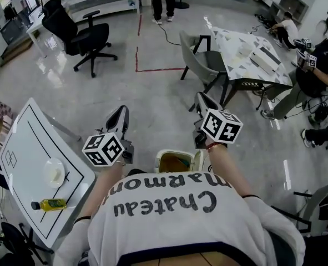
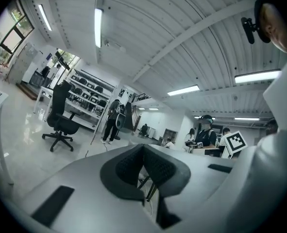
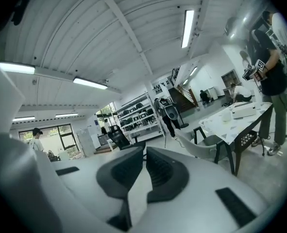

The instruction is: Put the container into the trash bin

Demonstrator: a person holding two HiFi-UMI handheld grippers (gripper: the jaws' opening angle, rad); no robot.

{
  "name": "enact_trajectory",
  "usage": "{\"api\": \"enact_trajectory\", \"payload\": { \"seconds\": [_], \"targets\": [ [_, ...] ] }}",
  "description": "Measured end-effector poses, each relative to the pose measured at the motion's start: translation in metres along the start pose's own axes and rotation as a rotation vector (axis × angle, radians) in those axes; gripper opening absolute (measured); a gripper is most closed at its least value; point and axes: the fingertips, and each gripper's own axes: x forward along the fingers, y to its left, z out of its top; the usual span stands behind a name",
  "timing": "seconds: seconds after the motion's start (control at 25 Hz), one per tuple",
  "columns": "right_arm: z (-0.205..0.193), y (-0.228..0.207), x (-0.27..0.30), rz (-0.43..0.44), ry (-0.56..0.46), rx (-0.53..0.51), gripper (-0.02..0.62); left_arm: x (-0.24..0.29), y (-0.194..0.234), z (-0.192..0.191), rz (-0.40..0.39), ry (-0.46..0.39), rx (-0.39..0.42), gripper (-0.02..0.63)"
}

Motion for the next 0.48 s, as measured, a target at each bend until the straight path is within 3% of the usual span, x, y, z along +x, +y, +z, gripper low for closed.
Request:
{"api": "enact_trajectory", "payload": {
  "seconds": [0.16,0.48],
  "targets": [
    [0.006,0.007,-0.014,0.005,-0.007,-0.031,0.038,-0.003,-0.011,-0.002,-0.022,0.0,-0.01,0.023],
    [-0.019,0.009,-0.025,0.007,0.041,-0.03,0.038,-0.008,-0.019,-0.013,-0.053,0.009,-0.006,0.023]
  ]
}}
